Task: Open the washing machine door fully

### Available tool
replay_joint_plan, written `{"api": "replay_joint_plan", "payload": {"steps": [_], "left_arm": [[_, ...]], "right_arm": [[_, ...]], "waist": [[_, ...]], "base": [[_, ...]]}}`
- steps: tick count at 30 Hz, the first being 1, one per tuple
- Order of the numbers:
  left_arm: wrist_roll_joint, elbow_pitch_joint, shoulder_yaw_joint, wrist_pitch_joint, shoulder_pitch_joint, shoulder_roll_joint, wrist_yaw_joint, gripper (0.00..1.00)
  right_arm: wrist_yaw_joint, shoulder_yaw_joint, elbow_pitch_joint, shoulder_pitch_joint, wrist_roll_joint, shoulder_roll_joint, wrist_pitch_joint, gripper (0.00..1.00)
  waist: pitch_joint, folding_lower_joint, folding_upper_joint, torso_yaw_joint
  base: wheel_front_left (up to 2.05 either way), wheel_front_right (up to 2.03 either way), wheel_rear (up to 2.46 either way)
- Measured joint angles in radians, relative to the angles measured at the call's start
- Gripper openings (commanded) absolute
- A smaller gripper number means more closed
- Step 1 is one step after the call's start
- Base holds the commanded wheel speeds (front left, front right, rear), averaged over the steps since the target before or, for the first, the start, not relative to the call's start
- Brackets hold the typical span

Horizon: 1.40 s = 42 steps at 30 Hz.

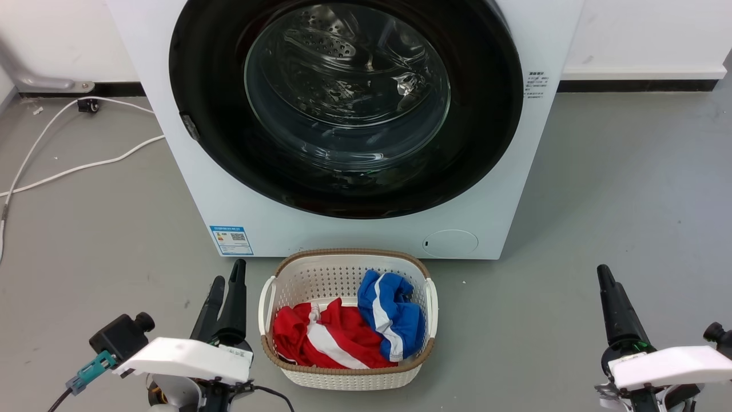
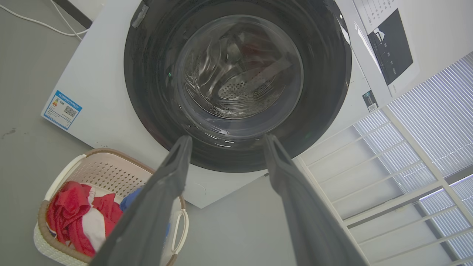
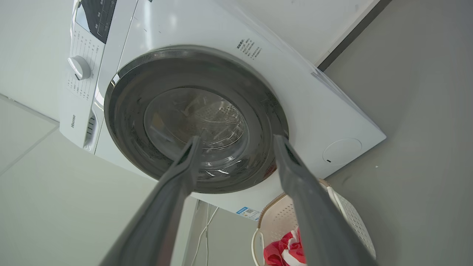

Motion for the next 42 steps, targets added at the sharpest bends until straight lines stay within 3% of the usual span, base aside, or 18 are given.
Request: {"api": "replay_joint_plan", "payload": {"steps": [17, 42], "left_arm": [[0.305, -0.003, -0.063, -0.053, -0.013, 0.033, 0.025, 1.0], [0.553, 0.036, -0.132, -0.116, -0.034, 0.069, 0.067, 1.0]], "right_arm": [[0.0, 0.019, -0.035, 0.014, -0.34, -0.01, -0.017, 1.0], [0.0, 0.015, -0.124, 0.048, -0.714, 0.007, 0.002, 1.0]], "waist": [[-0.004, 0.0, 0.0, 0.003], [-0.006, 0.0, 0.0, 0.009]], "base": [[0.0, 0.0, 0.0], [0.0, 0.0, 0.0]]}}
